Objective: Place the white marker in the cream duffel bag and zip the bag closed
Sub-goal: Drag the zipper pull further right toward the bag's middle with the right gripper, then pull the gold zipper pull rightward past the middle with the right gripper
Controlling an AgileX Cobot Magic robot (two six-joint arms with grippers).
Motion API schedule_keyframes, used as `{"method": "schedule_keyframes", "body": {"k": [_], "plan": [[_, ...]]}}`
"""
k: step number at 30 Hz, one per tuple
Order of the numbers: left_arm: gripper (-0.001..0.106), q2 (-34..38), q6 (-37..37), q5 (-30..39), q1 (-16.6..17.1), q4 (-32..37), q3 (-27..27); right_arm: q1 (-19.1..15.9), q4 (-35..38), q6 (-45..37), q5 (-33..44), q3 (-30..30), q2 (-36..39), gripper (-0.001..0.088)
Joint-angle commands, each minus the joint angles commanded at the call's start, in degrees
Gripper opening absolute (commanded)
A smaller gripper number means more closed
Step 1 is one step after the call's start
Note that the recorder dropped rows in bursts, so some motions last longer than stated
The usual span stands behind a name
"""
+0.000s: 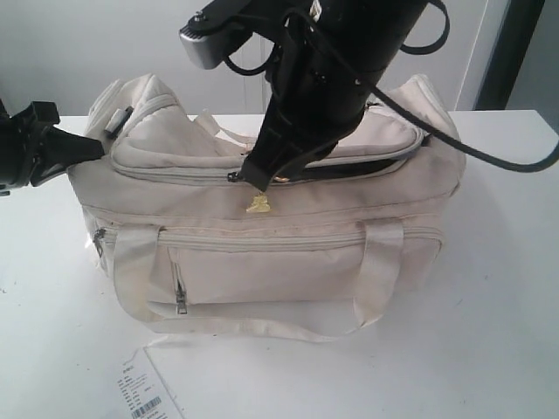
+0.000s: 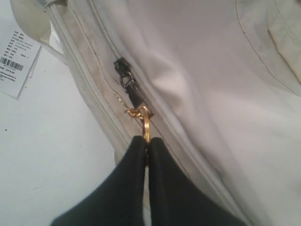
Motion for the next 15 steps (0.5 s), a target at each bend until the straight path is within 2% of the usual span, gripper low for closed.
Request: {"method": "schedule_keyframes", "body": {"k": [15], "plan": [[0.0, 0.0, 0.0, 0.0, 0.0, 0.0, 0.0, 0.0, -1.1, 0.0, 0.0, 0.0, -0.2, 0.0]]}}
